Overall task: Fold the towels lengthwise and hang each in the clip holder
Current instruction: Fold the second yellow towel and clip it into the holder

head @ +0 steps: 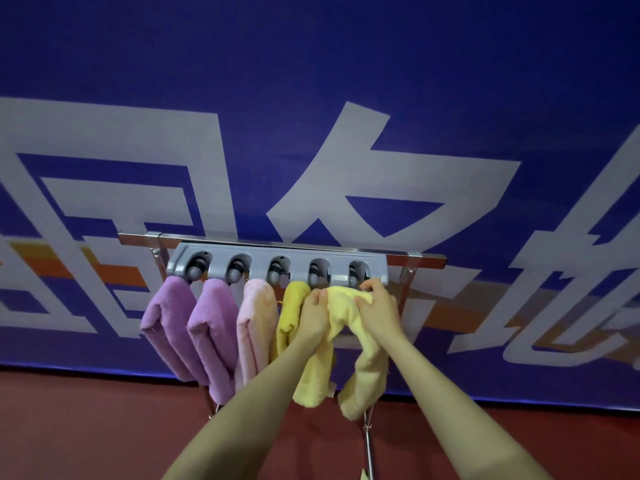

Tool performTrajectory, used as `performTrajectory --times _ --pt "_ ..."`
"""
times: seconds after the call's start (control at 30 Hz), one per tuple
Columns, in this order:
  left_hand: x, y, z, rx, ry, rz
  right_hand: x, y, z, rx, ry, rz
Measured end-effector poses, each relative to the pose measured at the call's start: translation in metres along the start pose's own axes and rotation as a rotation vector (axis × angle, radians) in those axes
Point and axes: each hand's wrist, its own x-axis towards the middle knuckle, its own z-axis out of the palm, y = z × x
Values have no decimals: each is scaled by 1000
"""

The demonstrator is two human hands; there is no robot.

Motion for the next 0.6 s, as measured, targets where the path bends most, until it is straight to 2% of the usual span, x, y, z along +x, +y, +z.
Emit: performTrajectory --times 0.13,0.2,0.33,0.37,0.47,0.6 --pt "1 -4 5 57 -13 48 -3 4 8 -194 27 -61" --pt "0 -8 6 198 -40 23 -5 6 14 -191 11 -79" --pt "9 -25 0 623 -32 -78 -12 7 22 -135 -5 -57" --pt "9 -24 0 652 -37 -111 -12 7 23 -135 2 -44" --pt "5 -15 1 381 -166 -217 -11 8 24 -139 -13 7" --pt "-4 -13 2 36 -324 -288 -14 11 28 -22 -148 121"
